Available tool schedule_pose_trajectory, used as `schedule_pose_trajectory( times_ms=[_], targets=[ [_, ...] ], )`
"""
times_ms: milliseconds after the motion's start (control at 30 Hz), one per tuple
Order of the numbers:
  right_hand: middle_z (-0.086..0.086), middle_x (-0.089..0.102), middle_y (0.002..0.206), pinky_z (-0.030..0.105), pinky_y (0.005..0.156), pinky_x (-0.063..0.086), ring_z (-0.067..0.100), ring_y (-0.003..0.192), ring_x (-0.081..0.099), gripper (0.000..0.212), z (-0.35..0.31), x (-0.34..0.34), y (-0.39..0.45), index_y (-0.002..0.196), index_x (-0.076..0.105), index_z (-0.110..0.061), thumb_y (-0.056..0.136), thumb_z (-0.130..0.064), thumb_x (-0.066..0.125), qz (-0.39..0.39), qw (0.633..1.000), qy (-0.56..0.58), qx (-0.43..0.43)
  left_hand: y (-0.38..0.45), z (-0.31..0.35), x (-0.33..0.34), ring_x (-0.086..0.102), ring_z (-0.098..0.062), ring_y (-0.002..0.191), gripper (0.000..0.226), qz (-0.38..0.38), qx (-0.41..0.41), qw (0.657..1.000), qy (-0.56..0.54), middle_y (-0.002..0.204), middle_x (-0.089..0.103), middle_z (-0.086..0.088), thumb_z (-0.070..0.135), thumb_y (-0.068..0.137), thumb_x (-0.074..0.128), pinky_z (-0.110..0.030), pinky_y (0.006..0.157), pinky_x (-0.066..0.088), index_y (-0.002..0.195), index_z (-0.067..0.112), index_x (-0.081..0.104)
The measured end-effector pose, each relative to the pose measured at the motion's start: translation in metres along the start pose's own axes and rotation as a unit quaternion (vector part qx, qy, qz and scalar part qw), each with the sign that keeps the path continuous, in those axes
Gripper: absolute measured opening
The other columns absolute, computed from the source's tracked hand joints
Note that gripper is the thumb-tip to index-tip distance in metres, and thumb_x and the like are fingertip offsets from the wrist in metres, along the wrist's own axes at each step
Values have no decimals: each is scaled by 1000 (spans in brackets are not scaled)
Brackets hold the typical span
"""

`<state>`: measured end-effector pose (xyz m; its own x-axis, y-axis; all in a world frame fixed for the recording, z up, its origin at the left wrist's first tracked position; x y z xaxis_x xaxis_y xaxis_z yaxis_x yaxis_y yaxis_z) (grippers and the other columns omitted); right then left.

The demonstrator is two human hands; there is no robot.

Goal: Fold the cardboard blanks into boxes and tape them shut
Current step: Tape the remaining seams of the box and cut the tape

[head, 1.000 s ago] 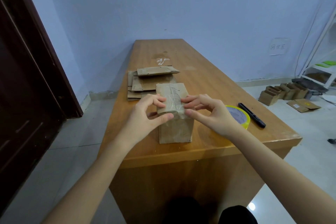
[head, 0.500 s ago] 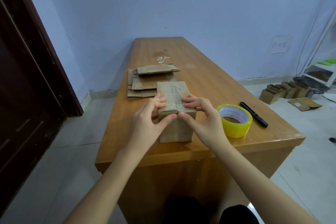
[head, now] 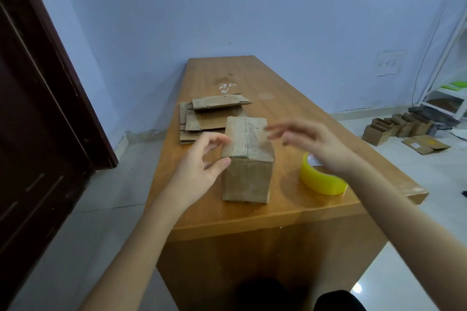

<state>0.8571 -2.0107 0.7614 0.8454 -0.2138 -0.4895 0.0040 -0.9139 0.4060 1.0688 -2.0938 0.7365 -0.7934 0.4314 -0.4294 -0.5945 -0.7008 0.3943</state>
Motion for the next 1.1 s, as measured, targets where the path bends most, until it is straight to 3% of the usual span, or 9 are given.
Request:
schedule_pose_trajectory(
  times_ms=[67, 133, 267, 400, 500, 667, 800, 967, 1100],
  targets=[
    [-3, 65, 115, 25, 83, 50, 11, 104, 63, 27, -11, -23, 29, 110, 63, -21, 92, -32, 46, 58, 997, 38, 36, 2, 9, 0, 43, 0, 125, 39, 21, -18, 999, 19, 130, 48, 17, 6, 87, 62, -26, 100, 45, 114, 29, 48],
    [-4, 64, 113, 29, 87, 48, 11, 104, 61, 21, -13, -32, 61, 109, 62, -21, 97, -31, 49, 66, 994, -52, 70, -2, 13, 0, 44, -1, 119, 37, 77, -36, 994, 74, 126, 46, 16, 11, 87, 62, -23, 97, 41, 114, 30, 45],
    [0, 55, 132, 26, 100, 34, 16, 124, 48, 37, 7, -11, 104, 130, 55, -16, 100, -33, 43, -80, 952, -253, 153, -34, 16, 8, 52, 1, 95, 25, 169, -130, 976, 51, 117, 53, 11, 16, 90, 56, -11, 67, 37, 109, 29, 46],
    [1, 44, 144, 32, 109, 30, 19, 132, 41, 43, 24, 17, 118, 141, 44, -21, 100, -35, 40, -161, 925, -273, 208, -63, 25, 42, 51, 4, 102, 40, 79, -162, 984, -5, 126, 46, 18, 24, 93, 53, -9, 70, 40, 129, 35, 40],
    [-1, 45, 143, 31, 108, 30, 18, 132, 41, 39, 20, 29, 119, 136, 49, -26, 100, -36, 40, -169, 928, -266, 201, -70, 29, 60, 42, 1, 118, 56, 9, -191, 981, -39, 135, 31, 20, 34, 95, 48, -13, 89, 36, 144, 36, 21],
    [1, 49, 136, 33, 99, 43, 21, 122, 49, 39, 15, 27, 114, 137, 46, -27, 100, -30, 38, -167, 916, -298, 209, -53, 21, 39, 28, -18, 138, 76, 55, -213, 975, 12, 155, 7, 9, 51, 89, 45, -37, 109, 32, 150, 31, 5],
    [8, 57, 116, 34, 59, 59, 26, 88, 68, 29, 11, 15, 100, 123, 52, -15, 101, -30, 41, -213, 904, -233, 289, -16, -4, 6, 35, -19, 133, 81, 61, -214, 975, 7, 151, 24, 0, 62, 84, 43, -41, 108, 34, 149, 22, 14],
    [12, 73, 89, 36, 67, 59, 24, 72, 73, 38, 6, -1, 83, 98, 60, -5, 96, -42, 50, -256, 884, -228, 317, 43, -31, -19, 43, -15, 122, 61, 3, -217, 975, 48, 137, 43, 3, 48, 92, 50, -34, 102, 37, 142, 15, 34],
    [10, 74, 80, 31, 64, 57, 23, 71, 72, 49, -8, 2, 70, 96, 65, 2, 99, -43, 43, -303, 854, -254, 339, 80, -42, -16, 46, -19, 124, 78, -60, -235, 969, 50, 143, 41, -1, 56, 85, 57, -41, 106, 39, 146, 16, 29]
  ],
)
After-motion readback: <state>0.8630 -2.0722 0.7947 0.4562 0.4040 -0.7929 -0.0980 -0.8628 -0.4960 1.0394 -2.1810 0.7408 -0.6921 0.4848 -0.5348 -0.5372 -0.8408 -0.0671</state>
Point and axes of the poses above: each hand's wrist, its own y-axis towards the middle knuckle, its own x-axis out of the palm, z = x × y, the point moved 3 cm from there along y, towards the middle knuckle
